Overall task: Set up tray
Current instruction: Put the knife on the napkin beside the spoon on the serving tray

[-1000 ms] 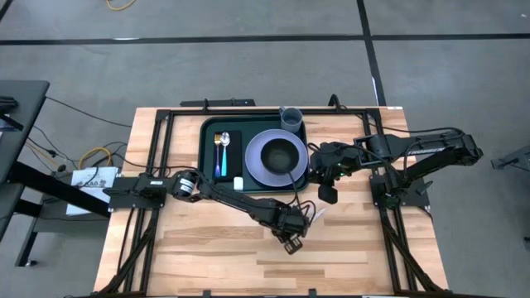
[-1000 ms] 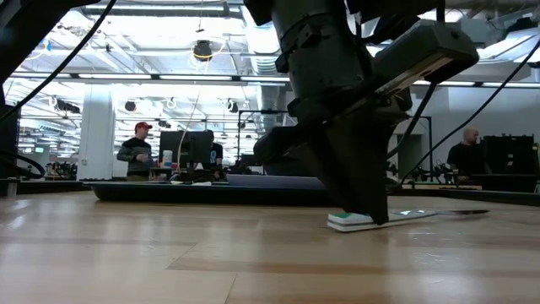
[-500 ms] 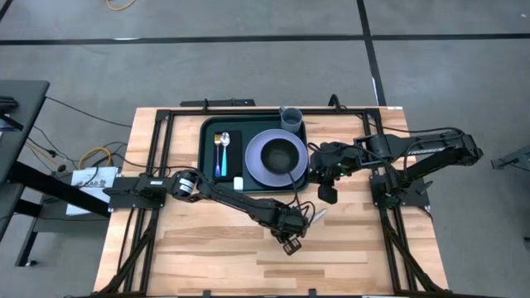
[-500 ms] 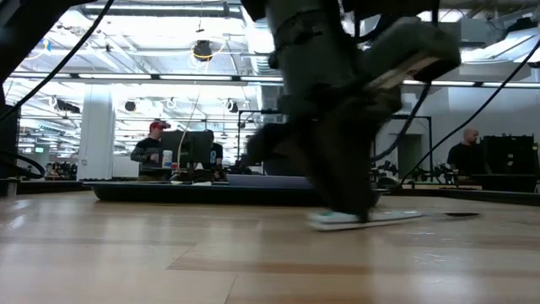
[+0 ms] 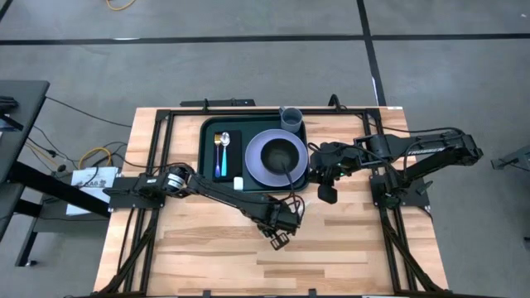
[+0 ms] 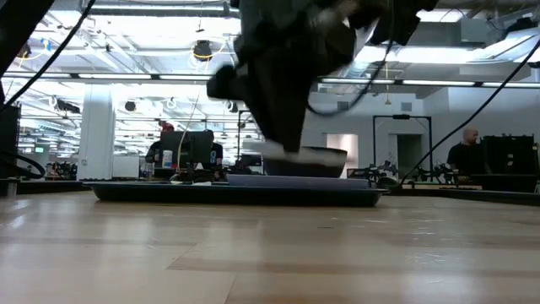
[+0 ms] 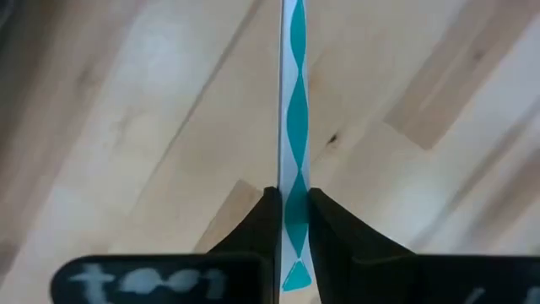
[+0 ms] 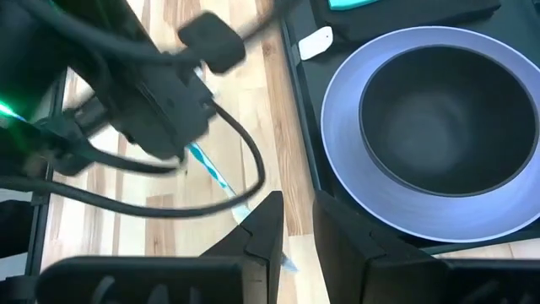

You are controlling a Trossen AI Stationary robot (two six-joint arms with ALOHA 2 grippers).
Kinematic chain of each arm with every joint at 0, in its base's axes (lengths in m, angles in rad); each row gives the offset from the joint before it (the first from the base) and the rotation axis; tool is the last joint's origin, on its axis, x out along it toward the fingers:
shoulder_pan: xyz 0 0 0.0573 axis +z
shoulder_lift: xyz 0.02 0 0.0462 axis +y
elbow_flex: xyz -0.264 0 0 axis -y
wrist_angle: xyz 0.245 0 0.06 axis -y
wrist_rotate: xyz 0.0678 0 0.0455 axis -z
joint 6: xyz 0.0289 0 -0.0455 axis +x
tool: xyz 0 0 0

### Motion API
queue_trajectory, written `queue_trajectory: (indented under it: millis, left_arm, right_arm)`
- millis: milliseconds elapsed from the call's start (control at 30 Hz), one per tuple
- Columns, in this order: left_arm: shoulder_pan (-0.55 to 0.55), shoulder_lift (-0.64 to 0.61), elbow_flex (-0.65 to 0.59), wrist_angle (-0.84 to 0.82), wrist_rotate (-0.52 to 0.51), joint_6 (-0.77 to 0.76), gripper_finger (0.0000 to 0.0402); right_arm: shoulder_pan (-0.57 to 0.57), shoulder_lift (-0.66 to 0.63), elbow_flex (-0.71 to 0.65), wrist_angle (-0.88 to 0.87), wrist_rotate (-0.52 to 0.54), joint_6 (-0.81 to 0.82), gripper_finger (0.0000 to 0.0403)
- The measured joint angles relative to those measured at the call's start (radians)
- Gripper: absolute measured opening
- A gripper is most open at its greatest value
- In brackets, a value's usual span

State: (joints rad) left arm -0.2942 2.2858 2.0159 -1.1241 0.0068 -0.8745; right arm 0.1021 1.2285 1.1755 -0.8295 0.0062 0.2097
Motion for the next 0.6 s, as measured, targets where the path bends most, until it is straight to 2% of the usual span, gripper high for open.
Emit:
queue_trajectory:
  millis: [200,367,500,600]
  left_arm:
    - [-0.041,-0.078,0.002,-0.064,-0.045,-0.036,0.0020]
    - [-0.077,-0.142,0.003,-0.226,-0.102,-0.148,0.0020]
    - [-0.060,-0.169,0.003,-0.376,-0.153,-0.255,0.0020]
    - [-0.020,-0.176,0.004,-0.430,-0.168,-0.276,0.0020]
  right_arm:
    - [0.000,0.000,0.000,0.000,0.002,-0.018,0.0060]
    - [0.000,0.000,0.000,0.001,0.026,-0.027,0.0060]
    - [0.000,0.000,0.000,0.001,0.029,-0.027,0.0060]
    - [0.000,0.000,0.000,0.001,0.029,-0.026,0.0060]
